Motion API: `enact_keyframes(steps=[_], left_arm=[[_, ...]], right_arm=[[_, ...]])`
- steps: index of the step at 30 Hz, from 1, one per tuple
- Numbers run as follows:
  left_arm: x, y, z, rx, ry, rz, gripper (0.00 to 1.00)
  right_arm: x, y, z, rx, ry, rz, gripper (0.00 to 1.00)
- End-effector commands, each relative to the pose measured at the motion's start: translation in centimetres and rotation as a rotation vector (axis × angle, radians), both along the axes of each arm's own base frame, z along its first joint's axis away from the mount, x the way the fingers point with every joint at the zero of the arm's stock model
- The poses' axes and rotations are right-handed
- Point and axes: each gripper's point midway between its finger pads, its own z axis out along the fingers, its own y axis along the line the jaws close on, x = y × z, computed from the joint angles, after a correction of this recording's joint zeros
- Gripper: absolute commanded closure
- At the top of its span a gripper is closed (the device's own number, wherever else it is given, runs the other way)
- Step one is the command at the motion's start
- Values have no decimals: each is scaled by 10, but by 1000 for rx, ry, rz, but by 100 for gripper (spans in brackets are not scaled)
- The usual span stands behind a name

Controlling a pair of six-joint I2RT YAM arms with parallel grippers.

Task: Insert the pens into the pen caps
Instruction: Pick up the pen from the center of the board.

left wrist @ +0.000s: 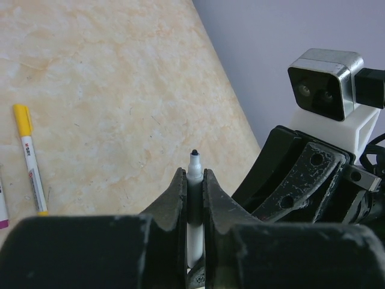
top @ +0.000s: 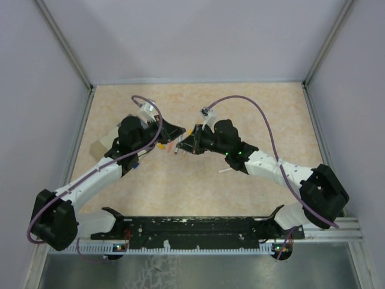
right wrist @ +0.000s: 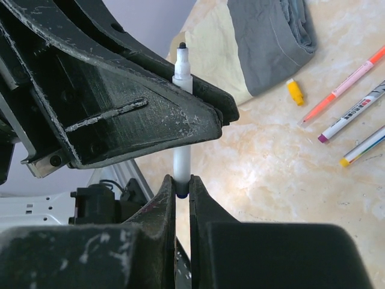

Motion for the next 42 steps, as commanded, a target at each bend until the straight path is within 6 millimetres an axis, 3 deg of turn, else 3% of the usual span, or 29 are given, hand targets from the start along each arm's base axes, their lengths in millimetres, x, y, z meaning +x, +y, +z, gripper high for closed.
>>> enact_keyframes(steps=[1, 5, 7, 16, 29, 35, 40, 42], left_arm=[[0, -3, 8, -22, -28, -15, 82], [-3, -5, 9, -25, -36, -41, 61], [-4, -7, 9, -26, -34, -50, 57], [-7, -7, 9, -25, -41, -65, 57], [-8, -10, 7, -28, -42, -83, 72], [-5, -8, 3, -17, -32, -63, 100], [6, 6, 7, 35, -82, 17, 100], [11, 15, 10, 53, -93, 43, 100]], right_arm=[[10, 1, 35, 67, -86, -25, 100], [18, -2, 44, 69, -95, -74, 100], [22, -3, 48, 72, -102, -93, 100], [30, -5, 61, 91, -128, -136, 100], [33, -13, 67, 95, -143, -180, 100], [30, -11, 68, 98, -160, -158, 99], [29, -18, 66, 55, -216, -155, 65], [29, -22, 65, 21, -248, -157, 59]])
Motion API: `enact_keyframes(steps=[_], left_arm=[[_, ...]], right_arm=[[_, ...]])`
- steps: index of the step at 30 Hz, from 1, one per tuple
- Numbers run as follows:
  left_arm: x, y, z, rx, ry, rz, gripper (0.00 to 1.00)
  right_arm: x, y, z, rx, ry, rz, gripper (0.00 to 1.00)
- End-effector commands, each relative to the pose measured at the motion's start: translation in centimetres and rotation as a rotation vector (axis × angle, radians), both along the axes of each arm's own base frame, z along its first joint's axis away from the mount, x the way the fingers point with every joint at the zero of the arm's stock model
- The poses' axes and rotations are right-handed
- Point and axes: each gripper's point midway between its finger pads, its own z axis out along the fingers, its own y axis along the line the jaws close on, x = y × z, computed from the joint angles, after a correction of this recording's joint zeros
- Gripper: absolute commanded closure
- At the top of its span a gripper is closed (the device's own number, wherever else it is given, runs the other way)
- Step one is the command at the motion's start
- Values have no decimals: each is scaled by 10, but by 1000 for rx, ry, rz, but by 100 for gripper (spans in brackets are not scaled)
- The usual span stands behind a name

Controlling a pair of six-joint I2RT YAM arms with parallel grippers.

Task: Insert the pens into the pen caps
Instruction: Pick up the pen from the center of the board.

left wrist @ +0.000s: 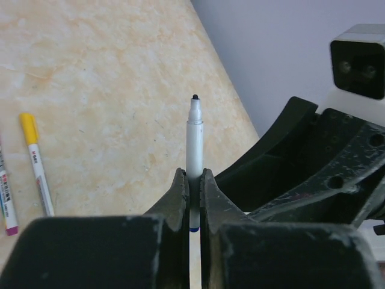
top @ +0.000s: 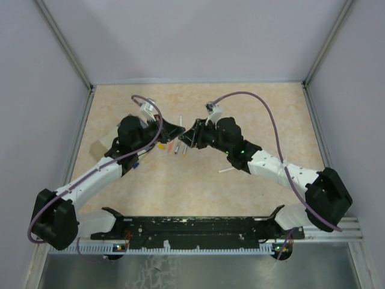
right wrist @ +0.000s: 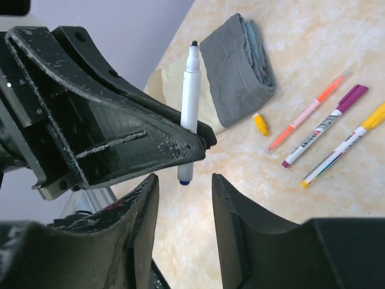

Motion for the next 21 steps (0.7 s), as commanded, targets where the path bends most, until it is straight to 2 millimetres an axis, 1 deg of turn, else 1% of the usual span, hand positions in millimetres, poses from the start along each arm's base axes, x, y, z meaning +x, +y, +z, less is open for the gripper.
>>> enact_keyframes(steps=[1, 3, 5, 8, 11, 14, 17, 19, 21], left_arm=[[12, 21, 8, 51, -53, 72, 100], [17, 32, 8, 64, -44, 91, 100], [23, 46, 6, 83, -32, 110, 100], [31, 72, 6, 132, -41, 167, 100], [37, 99, 2, 207, -23, 250, 100], [38, 126, -4, 268, -6, 306, 100], [36, 153, -9, 307, 9, 363, 100], [35, 169, -12, 324, 20, 398, 100], [33, 182, -16, 345, 27, 427, 100]], right_arm=[[5, -12, 45, 7, -177, -23, 58], [6, -15, 39, -33, -189, -21, 56], [3, -16, 33, -71, -208, 12, 56], [-9, -11, 19, -106, -281, 114, 56], [-12, -6, 2, -157, -293, 179, 54], [-15, 7, -15, -209, -290, 282, 53], [-16, 27, -27, -244, -327, 363, 53], [-22, 43, -32, -275, -423, 454, 53], [-29, 58, -34, -301, -570, 557, 53]])
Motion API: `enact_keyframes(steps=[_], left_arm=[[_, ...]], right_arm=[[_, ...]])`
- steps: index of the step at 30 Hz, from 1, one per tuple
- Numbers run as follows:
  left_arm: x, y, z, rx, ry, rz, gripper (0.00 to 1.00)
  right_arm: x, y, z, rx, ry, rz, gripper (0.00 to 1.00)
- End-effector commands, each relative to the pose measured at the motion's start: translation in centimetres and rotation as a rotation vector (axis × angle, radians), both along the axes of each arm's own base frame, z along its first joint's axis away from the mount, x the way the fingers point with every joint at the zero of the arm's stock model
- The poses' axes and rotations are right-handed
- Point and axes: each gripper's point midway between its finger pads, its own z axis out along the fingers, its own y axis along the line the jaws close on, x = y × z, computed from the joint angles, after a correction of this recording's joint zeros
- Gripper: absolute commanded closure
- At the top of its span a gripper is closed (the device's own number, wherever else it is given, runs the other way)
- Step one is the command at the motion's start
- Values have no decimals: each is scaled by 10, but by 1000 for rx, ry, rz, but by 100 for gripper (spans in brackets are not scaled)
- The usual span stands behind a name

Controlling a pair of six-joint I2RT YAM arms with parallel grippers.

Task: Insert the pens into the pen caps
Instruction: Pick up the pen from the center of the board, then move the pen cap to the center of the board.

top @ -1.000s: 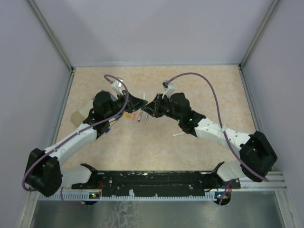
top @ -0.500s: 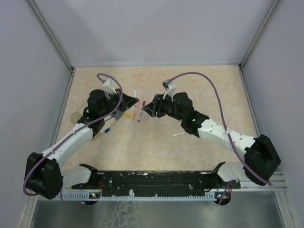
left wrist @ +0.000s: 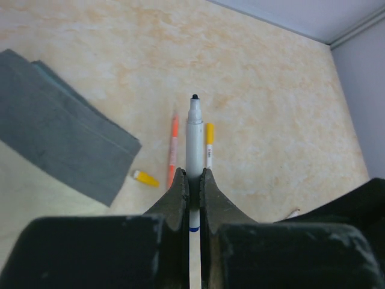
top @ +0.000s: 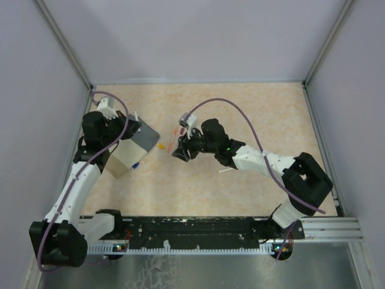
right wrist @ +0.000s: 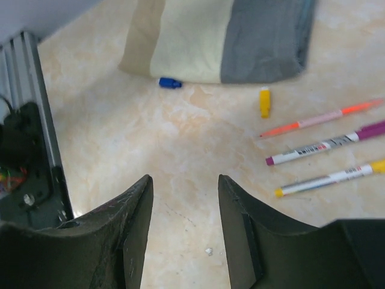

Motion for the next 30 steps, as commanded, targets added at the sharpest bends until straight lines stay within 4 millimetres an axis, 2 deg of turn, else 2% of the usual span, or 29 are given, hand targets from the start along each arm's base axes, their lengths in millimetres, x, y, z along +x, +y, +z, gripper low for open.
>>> enact_keyframes(steps=[1, 4, 8, 12, 16, 25, 30], left_arm=[[-7, 29, -6, 87, 16, 52, 100], [-11, 41, -8, 124, 5, 93, 100], [-17, 46, -7, 126, -9, 124, 100], [-23, 57, -8, 141, -2, 184, 100], [-31, 69, 0, 149, -12, 254, 100], [-46, 86, 27, 160, -50, 355, 100], [-50, 89, 37, 188, -70, 359, 100]], right_arm=[[-18, 42, 24, 7, -330, 310, 53], [-22, 59, 10, -8, -438, 472, 52], [-26, 78, -7, -39, -520, 683, 52], [-25, 95, -26, -97, -572, 812, 52], [-26, 111, -45, -133, -605, 911, 52], [-28, 155, -81, -138, -599, 1002, 55], [-21, 183, -86, -123, -543, 971, 57]])
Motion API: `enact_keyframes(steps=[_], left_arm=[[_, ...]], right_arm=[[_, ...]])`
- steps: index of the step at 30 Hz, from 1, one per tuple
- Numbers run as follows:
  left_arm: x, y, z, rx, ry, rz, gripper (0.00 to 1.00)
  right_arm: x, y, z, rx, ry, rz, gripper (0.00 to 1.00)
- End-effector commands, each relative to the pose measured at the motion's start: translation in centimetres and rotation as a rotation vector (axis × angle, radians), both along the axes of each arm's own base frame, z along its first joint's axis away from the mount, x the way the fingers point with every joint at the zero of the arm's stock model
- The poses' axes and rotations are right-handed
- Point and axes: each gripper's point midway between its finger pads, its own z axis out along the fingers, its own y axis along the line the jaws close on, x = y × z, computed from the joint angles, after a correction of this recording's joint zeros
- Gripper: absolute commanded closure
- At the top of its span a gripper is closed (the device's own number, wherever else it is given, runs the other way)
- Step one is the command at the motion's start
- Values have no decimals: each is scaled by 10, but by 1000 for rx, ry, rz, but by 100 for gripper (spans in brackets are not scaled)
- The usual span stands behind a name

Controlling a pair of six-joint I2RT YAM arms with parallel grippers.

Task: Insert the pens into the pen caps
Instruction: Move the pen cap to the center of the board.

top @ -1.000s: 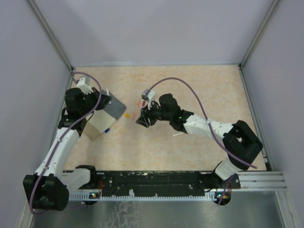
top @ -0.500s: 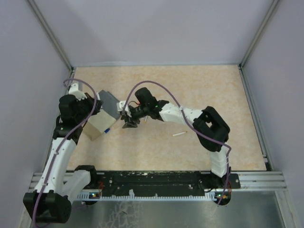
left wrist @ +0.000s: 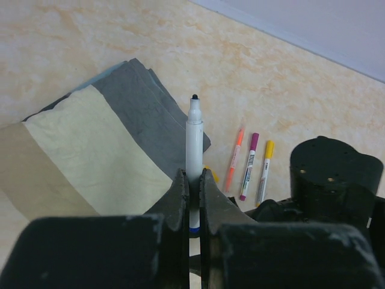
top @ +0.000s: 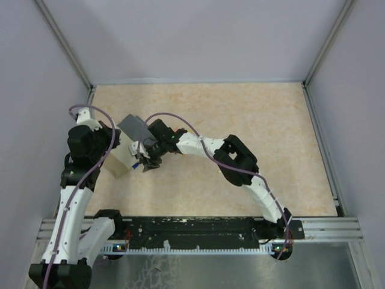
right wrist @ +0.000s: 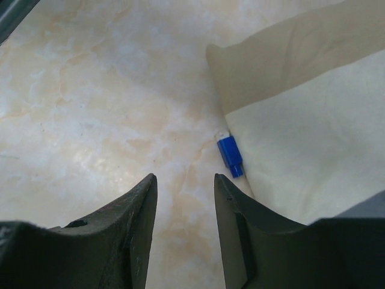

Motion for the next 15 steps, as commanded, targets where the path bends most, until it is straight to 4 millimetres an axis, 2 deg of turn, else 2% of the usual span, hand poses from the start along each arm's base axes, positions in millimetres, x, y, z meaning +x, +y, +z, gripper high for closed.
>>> enact_keyframes(steps=[1, 6, 15], left_arm=[[-4, 9, 22, 38, -42, 29, 100], [-4, 9, 22, 46, -40, 24, 100], [-2, 7, 15, 61, -28, 8, 100]], right_arm=[[5, 31, 19, 56, 17, -4, 57], [11, 47, 7, 37, 51, -38, 58], [21, 62, -6, 28, 67, -85, 59]])
